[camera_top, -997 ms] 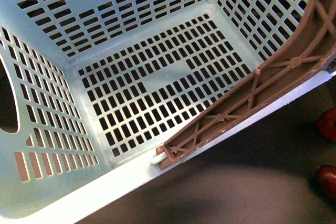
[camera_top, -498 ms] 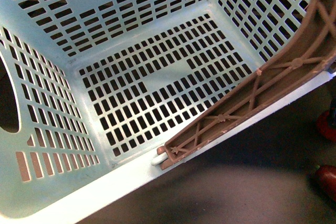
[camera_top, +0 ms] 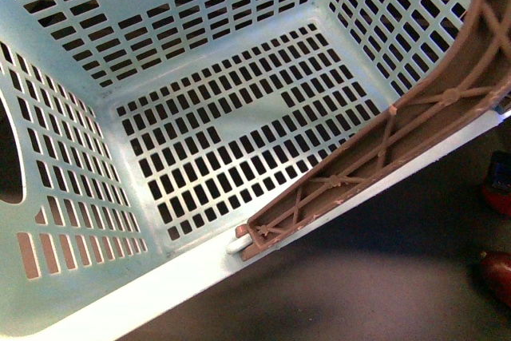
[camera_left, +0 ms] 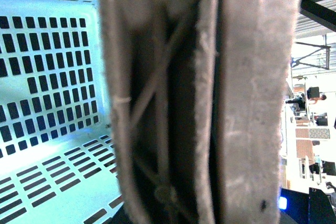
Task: Pick apple with right arm and hold basket with left
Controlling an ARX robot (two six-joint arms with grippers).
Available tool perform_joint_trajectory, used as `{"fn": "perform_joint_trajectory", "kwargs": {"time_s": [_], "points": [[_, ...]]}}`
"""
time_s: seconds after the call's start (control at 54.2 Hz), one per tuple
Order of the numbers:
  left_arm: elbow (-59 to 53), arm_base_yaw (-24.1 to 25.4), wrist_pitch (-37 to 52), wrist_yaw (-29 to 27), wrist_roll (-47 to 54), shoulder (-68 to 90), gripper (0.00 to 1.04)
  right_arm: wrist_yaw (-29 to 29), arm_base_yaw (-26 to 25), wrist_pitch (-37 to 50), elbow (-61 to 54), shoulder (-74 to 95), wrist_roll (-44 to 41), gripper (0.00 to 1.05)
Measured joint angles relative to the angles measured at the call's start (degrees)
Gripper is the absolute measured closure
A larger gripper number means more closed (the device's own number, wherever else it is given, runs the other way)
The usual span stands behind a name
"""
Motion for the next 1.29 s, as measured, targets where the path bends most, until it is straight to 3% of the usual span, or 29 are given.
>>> {"fn": "perform_joint_trajectory", "kwargs": {"time_s": [0.185, 0.48, 0.831, 1.107, 1.292], "points": [[0.0, 0.0, 0.0, 0.0, 0.0, 0.0, 0.90, -0.1, 0.1, -0.1, 0.1, 0.1, 0.4, 0.25], [0.0, 0.0, 0.0, 0.0, 0.0, 0.0, 0.90, -1.6, -0.3, 1.9, -4.2, -3.1, 0.9, 0.25], [0.0, 0.0, 0.0, 0.0, 0.0, 0.0, 0.90, -7.4, -2.1, 4.0, -18.0, -24.4, -1.1, 0.25], [0.0, 0.0, 0.0, 0.0, 0.0, 0.0, 0.90, -14.7, -2.2, -4.9, -26.8, -50.7, -1.3, 0.25], [0.0, 0.0, 0.0, 0.0, 0.0, 0.0, 0.90, -16.3, 0.7, -12.9, -26.3, -68.5, 0.4, 0.25]]}}
